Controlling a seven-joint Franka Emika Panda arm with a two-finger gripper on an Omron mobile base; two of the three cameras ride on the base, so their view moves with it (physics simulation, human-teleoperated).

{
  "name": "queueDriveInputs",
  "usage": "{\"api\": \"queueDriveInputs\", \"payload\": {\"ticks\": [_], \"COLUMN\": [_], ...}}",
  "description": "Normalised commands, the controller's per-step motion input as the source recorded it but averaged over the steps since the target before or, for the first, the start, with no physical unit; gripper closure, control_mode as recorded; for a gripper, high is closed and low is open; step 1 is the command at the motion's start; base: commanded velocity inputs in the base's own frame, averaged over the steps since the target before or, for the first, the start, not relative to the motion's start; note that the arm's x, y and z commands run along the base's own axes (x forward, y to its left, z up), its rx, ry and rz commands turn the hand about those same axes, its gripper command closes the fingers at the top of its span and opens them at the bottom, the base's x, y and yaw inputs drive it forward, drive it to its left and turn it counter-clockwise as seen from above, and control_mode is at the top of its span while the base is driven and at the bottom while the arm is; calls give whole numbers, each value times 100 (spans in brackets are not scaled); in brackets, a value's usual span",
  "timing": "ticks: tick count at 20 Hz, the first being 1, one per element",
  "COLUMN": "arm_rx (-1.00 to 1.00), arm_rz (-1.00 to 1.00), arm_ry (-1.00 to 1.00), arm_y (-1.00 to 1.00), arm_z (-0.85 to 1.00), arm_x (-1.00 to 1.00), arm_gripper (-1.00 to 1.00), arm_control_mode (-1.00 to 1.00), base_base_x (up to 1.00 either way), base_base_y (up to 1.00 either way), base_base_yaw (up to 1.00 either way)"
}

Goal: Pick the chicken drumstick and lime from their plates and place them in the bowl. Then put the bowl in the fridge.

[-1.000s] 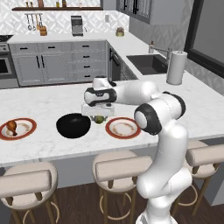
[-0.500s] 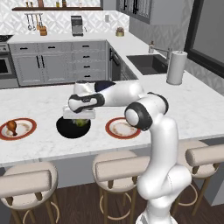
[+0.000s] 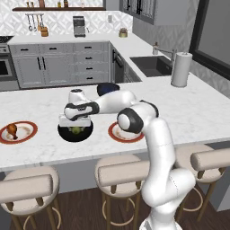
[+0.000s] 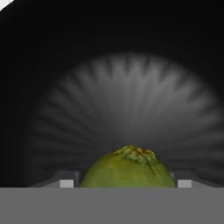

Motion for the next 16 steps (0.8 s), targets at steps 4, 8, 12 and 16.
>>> {"api": "queueDriveInputs", "payload": {"ticks": [4,8,12,16], "arm_rx": [0,0,0,0], "arm_rz": [7,11,15,12], "arm_ry": [0,1,1,-1], "arm_y": [0,0,-5,-18], "arm_z": [-3,0,36,62], "arm_x": [5,0,-35,-97], "arm_gripper": [-100,-100,-100,-100], "arm_control_mode": [-100,-100,-100,-100], "base_base_x": [0,0,0,0], "base_base_y": [0,0,0,0], "base_base_yaw": [0,0,0,0]}}
